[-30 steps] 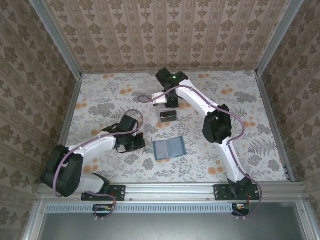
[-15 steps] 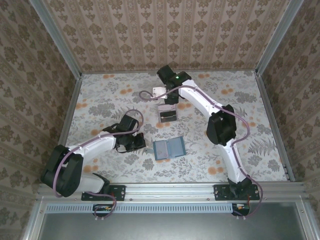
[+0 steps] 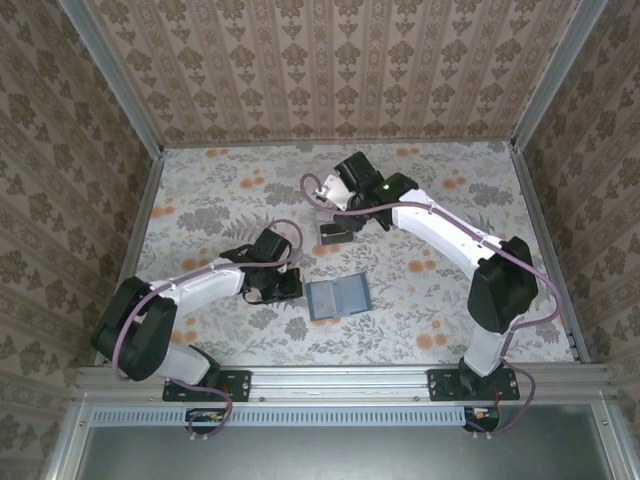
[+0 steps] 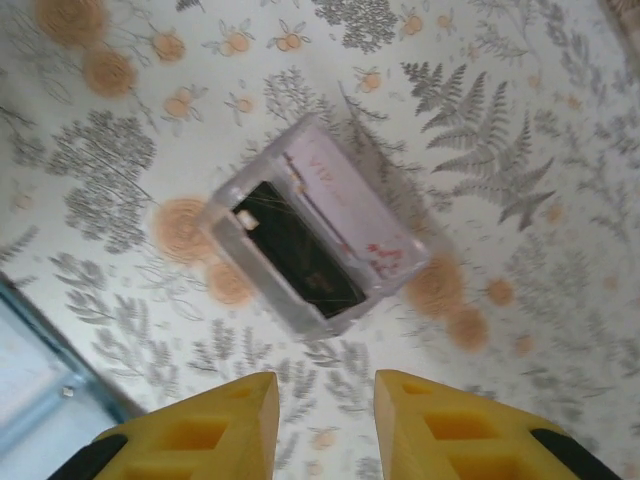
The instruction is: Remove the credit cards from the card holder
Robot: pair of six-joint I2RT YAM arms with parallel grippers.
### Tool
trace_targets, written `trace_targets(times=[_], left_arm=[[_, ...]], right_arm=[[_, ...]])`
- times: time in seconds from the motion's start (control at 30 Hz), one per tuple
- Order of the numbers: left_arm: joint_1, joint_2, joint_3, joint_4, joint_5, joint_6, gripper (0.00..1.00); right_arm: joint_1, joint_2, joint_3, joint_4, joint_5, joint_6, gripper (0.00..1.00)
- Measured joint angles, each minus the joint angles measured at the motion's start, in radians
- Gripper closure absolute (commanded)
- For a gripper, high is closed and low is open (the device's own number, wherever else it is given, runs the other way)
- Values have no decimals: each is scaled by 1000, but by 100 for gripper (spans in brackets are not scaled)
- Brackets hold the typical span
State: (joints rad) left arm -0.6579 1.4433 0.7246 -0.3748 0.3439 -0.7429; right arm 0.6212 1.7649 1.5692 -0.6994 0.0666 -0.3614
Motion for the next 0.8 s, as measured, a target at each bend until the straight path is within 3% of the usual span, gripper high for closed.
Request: trace_targets(times=[0.43, 0.8], left_arm=[[-10, 104, 21, -2, -2, 29, 95], [-10, 98, 7, 17, 1, 29, 95]], right_arm=[[23, -124, -258, 95, -237, 596, 77], [32, -85, -320, 159, -460, 895, 81]])
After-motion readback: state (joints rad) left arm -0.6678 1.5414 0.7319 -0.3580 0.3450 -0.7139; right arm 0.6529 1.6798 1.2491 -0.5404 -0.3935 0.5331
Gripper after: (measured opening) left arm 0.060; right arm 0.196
